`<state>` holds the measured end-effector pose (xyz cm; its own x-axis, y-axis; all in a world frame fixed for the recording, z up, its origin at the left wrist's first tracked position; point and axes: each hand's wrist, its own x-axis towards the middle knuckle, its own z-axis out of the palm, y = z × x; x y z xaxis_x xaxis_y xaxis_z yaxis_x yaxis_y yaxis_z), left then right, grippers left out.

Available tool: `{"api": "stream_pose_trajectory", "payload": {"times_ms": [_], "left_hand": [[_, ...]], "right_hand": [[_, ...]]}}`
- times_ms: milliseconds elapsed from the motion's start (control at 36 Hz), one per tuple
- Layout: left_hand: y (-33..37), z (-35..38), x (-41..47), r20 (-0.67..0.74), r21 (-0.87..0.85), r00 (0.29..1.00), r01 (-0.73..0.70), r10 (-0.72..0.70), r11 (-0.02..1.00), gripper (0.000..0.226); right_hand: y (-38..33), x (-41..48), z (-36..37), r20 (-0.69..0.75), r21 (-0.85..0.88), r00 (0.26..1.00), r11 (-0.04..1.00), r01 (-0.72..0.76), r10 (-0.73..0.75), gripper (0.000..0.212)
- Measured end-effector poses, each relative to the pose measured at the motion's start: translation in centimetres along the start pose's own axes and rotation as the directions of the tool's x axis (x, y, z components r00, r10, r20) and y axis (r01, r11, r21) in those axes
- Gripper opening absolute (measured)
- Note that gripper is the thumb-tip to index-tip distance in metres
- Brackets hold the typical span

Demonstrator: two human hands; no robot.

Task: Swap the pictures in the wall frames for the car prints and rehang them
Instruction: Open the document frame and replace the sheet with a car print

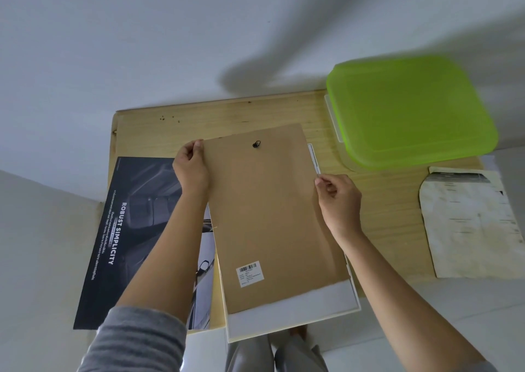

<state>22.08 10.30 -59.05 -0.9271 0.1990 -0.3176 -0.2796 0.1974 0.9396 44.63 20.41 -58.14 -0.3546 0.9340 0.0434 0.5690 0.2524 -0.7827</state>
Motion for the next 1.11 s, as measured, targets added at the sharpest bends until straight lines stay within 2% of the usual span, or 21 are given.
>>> {"api": "stream_pose_trajectory", "payload": {"times_ms": [194,472,583,833,1111], "left_hand": [[-0.2,-0.1,0.0,-0.041,-0.033,0.999,-0.034,0.033,0.999,0.014],[-0.4,-0.2,-0.5,0.027,0.131,0.992,-0.123,0.12,0.984,0.026],[-0.7,-0.2,-0.7,0.059,0.142,0.99,-0.134,0.126,0.981,0.029],[-0.9,-0.7,-1.1,0.135,0.166,0.975,-0.2,0.179,0.966,0.028],[-1.1,-0.9,-2.4,0.194,0.069,0.962,-0.208,0.191,0.976,0.029]], "right_hand": [[-0.2,1.4,-0.2,0.143,0.113,0.97,0.97,-0.213,0.197,0.008],[0.3,2.0,-0.4,0.232,0.128,0.937,0.947,-0.295,0.26,0.005],[0.5,2.0,-0.6,0.194,0.191,0.937,0.926,-0.327,0.291,0.003],[0.7,1.1,-0.1,0.087,0.345,0.962,0.898,-0.274,0.26,0.004],[0.7,0.7,0.6,0.028,0.431,0.958,0.861,-0.271,0.287,0.006]]}}
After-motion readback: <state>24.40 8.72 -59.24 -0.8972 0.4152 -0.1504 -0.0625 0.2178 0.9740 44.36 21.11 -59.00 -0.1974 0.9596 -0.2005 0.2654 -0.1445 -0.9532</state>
